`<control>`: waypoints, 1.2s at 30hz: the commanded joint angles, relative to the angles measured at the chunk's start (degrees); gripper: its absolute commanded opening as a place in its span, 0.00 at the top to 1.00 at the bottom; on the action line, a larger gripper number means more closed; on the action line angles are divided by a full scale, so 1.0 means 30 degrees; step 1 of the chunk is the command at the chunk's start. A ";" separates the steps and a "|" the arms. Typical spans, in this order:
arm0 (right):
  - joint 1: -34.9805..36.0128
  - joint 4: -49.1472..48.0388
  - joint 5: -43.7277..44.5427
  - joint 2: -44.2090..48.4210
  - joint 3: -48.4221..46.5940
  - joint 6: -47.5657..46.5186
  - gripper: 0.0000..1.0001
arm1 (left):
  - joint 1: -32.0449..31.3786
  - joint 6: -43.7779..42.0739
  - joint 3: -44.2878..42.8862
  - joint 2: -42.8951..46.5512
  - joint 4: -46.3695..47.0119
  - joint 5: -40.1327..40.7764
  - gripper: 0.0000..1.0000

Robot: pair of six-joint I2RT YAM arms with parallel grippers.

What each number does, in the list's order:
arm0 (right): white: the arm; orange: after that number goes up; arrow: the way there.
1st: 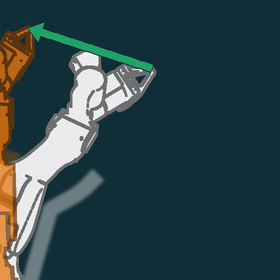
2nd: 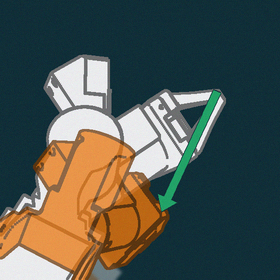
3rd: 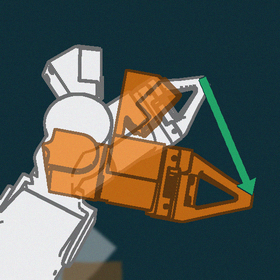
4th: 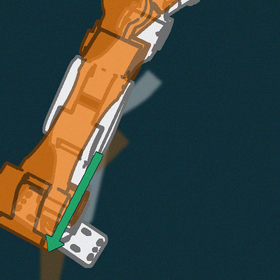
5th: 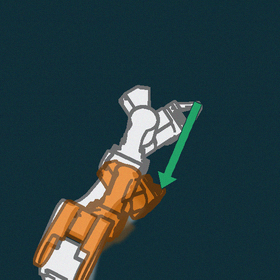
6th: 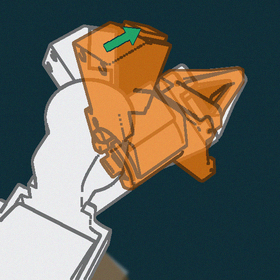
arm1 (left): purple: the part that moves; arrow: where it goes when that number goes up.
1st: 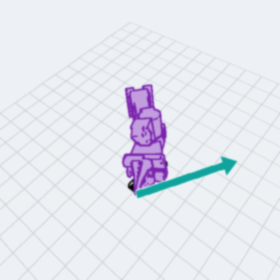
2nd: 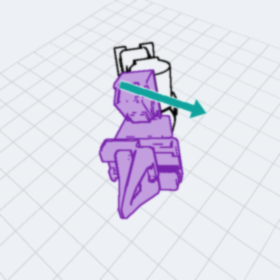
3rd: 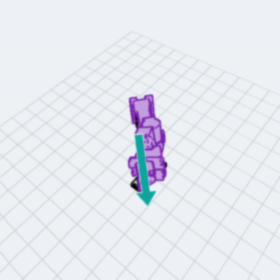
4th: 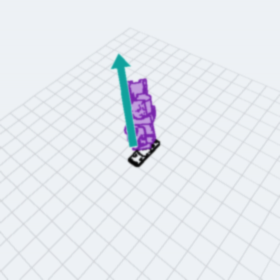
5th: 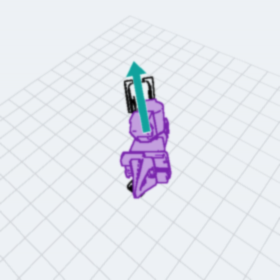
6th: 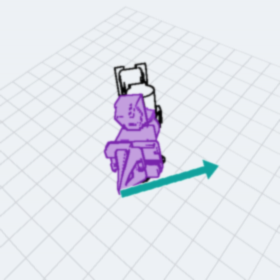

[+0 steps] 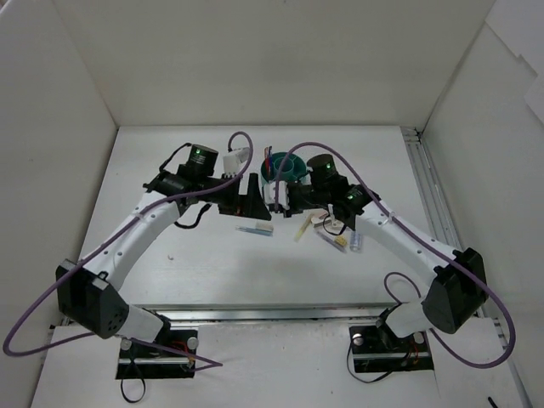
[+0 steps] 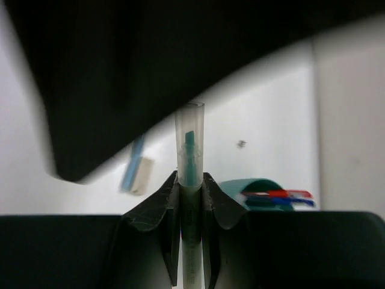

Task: Sort the stationery into containers
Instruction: Place the pen in the storage box.

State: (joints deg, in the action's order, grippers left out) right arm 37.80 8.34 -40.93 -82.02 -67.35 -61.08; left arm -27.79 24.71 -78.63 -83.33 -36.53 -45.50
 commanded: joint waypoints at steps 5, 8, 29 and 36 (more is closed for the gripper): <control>-0.3341 -1.4315 0.0514 -0.2157 0.0277 1.1763 1.00 | 0.1588 0.0728 0.1539 0.5909 0.1719 0.6328 0.00; -0.4337 -1.7326 0.0461 -0.4705 -0.1131 1.5140 1.00 | 0.1938 0.1459 0.3266 0.8573 0.2595 0.9468 0.00; -0.5627 -1.9274 -0.4137 -1.0686 -0.3155 1.4412 0.90 | 0.2291 0.2222 0.7284 1.1782 0.3360 1.3612 0.00; -0.6008 -1.9245 -0.5195 -1.0892 -0.2687 1.4178 0.85 | 0.2291 0.2777 0.7548 1.1283 0.3447 1.3758 0.00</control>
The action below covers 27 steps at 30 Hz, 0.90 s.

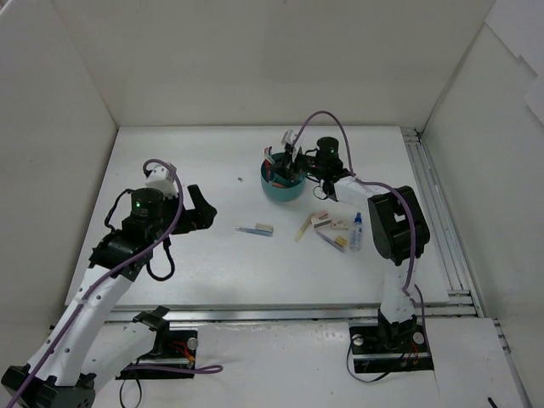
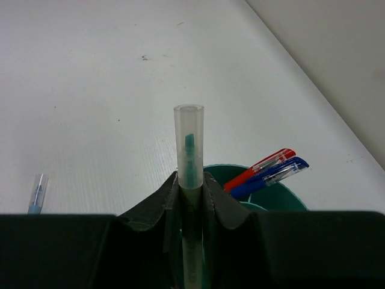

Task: Sort the stationery into containers
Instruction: Place the pen in the storage box.

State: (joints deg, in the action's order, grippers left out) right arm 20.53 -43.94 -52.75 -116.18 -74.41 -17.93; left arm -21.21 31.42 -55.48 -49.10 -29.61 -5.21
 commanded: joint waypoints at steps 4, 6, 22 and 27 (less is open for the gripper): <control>-0.0282 -0.1846 -0.1751 0.0261 -0.0420 -0.0058 0.67 | 0.0098 0.0980 -0.0051 -0.0449 0.1167 0.0185 0.00; -0.0370 -0.1846 -0.2015 0.0260 -0.0392 -0.0057 0.55 | 0.0098 0.1244 0.0008 -0.0654 0.1109 0.0185 0.00; -0.0575 -0.2371 0.5629 0.6957 0.1774 0.2865 0.07 | -0.0136 0.8706 -0.0279 -0.5745 0.0764 0.1354 0.00; -0.0722 -0.2374 1.7307 0.9923 0.3092 0.7057 0.02 | -0.1015 1.2985 -0.2683 -1.0345 -0.0999 0.1504 0.00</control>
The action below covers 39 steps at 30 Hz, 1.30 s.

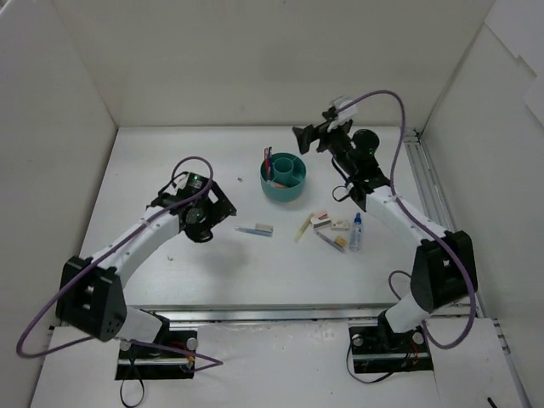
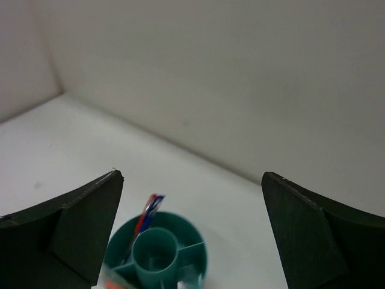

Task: Sort the stationery into containers
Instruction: Place the pen in the storage box, then pick up the pen from the center of the board.

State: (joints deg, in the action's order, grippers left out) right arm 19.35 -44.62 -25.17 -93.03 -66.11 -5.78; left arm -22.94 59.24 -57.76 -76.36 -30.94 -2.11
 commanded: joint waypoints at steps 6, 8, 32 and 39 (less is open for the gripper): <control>-0.0416 -0.2148 1.5854 0.5665 0.3106 0.4124 0.02 | -0.1785 0.8279 -0.4418 -0.5012 -0.2138 0.0263 0.02; -0.0445 -0.2119 1.7670 0.6924 0.4278 0.4270 0.02 | -0.2195 0.9398 -0.5149 -0.6213 -0.2488 0.0409 0.05; -0.0533 -0.0654 1.8906 1.1587 0.6889 0.1459 0.02 | -0.3018 1.4412 -0.7320 -1.1197 -0.5360 0.2050 0.51; -0.0475 -0.0537 1.8644 1.1880 0.6948 0.1371 0.02 | -0.2637 1.3769 -0.7875 -1.2047 -0.5477 0.2490 0.78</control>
State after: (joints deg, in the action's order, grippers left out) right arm 17.98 -42.28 30.98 -59.27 -43.57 -0.82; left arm -31.44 100.82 -79.20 -111.83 -45.23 2.28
